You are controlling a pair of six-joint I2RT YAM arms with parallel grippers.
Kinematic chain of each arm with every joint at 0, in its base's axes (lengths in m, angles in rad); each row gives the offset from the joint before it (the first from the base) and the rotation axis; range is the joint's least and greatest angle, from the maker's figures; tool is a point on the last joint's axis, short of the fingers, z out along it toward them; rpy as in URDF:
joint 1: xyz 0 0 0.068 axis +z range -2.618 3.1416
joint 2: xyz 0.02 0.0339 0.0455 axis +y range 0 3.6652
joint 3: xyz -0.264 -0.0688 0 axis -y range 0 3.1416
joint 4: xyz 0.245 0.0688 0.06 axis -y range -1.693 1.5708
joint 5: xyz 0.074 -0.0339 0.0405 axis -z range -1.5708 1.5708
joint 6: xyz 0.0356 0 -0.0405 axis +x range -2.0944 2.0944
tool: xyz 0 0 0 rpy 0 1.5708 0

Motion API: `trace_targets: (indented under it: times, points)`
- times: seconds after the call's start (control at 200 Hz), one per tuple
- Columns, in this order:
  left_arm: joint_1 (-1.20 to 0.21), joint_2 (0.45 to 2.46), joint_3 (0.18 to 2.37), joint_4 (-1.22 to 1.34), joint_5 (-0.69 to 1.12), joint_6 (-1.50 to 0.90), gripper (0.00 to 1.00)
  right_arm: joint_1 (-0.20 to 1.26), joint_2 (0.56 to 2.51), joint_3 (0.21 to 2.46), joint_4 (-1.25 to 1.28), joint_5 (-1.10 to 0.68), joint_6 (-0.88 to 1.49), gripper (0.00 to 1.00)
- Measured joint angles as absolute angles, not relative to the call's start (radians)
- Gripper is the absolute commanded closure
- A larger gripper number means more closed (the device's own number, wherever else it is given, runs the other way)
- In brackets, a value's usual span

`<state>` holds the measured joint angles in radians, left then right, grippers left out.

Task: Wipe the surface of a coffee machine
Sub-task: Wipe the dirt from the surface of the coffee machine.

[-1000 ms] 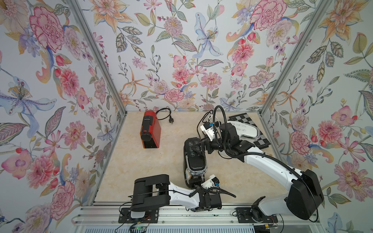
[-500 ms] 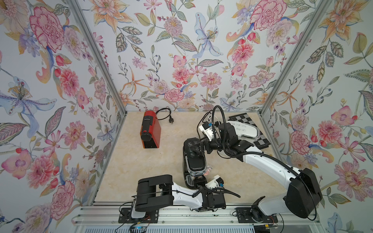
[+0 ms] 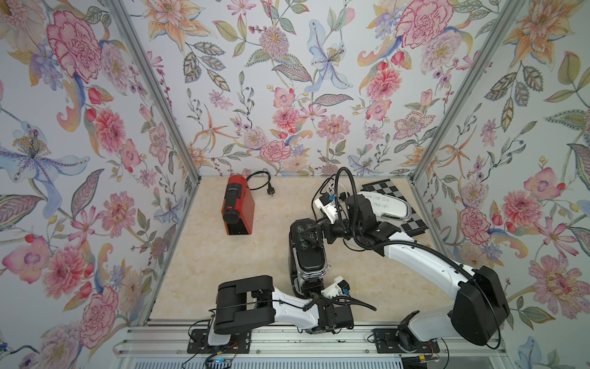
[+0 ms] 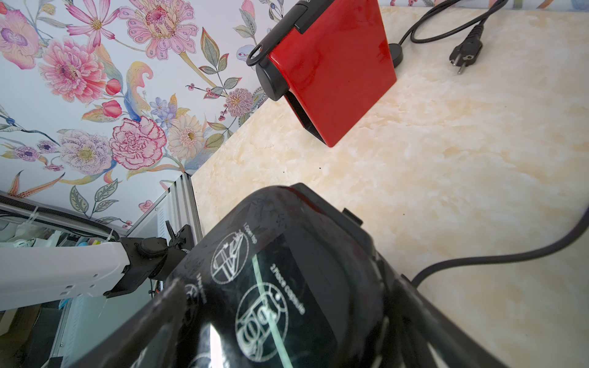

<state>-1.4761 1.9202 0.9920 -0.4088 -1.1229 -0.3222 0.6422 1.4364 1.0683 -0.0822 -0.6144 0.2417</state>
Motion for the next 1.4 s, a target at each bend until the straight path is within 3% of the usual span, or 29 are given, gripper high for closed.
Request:
trace_targets:
  times: [0.37, 1.401]
  points:
    - [-1.475, 1.915, 0.988, -0.556, -1.092, -0.487, 1.00, 0.642, 1.454, 1.081, -0.081, -0.625, 0.239, 0.00]
    - [-1.441, 1.968, 1.116, -0.642, -1.084, -0.499, 1.00, 0.637, 1.491, 1.106, -0.065, -0.652, 0.216, 0.00]
